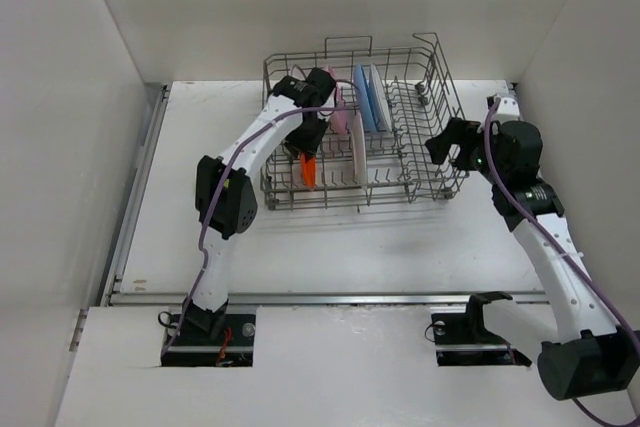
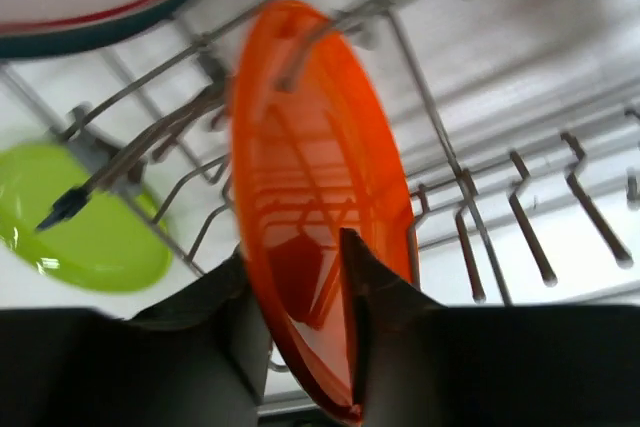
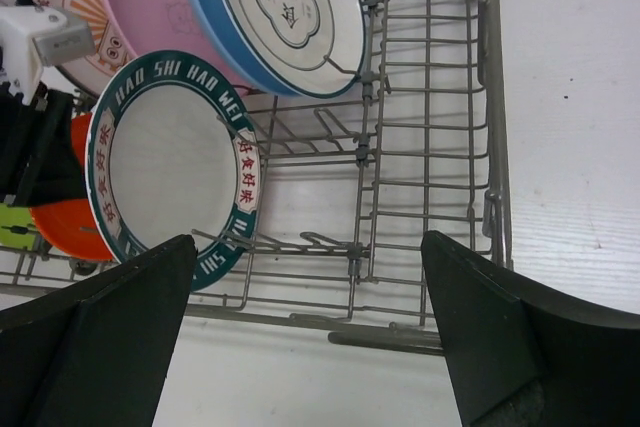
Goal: Unload the plates from the dish rack
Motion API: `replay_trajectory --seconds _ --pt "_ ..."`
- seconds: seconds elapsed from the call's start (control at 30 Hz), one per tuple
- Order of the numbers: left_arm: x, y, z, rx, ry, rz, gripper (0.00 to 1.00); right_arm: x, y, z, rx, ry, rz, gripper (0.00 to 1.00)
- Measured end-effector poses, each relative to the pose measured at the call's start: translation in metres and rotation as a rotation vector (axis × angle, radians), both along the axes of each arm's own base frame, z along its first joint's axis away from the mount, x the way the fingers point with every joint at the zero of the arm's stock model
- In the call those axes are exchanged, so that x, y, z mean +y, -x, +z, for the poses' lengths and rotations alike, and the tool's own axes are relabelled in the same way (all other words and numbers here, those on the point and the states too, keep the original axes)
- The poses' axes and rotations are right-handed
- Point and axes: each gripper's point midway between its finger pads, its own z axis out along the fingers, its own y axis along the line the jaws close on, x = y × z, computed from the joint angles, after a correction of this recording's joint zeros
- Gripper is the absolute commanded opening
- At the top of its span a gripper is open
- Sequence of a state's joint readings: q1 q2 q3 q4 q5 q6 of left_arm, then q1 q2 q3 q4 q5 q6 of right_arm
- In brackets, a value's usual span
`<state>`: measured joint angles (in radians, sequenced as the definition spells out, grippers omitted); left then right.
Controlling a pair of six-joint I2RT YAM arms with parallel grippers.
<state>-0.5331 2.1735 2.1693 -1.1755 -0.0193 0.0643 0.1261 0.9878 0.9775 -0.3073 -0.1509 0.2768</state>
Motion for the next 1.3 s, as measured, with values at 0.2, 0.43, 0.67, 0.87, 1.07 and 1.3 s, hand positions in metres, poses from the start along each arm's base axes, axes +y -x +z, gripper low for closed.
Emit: replay_trajectory --seconds 0.2,0.43,0.67,0.87,1.07,1.3 --pt "0.012 -0.016 0.005 -0.057 0.021 0.239 0.0 0.008 0.002 0.002 -0.006 -0.017 0.034 1.0" --pt "0.008 -0.023 0.026 -0.103 0.042 0.188 0.0 0.014 0.004 0.003 0.002 -0.018 0.059 1.0" --pt "0.009 -0.031 0.071 -0.186 0.156 0.144 0.0 0.014 0.001 0.021 -0.035 -0.014 0.061 1.0" --pt "0.022 -0.022 0.15 -0.319 0.354 0.153 0.0 0.018 0.0 0.02 -0.018 -0.01 0.08 1.0" --pt "0.083 -0.03 0.19 -0.381 0.496 0.29 0.0 0.062 0.0 0.024 0.009 -0.04 0.257 1.0" --pt "0.212 -0.032 0.119 -0.215 0.529 0.64 0.0 0.147 0.018 0.002 0.085 -0.025 0.498 1.0"
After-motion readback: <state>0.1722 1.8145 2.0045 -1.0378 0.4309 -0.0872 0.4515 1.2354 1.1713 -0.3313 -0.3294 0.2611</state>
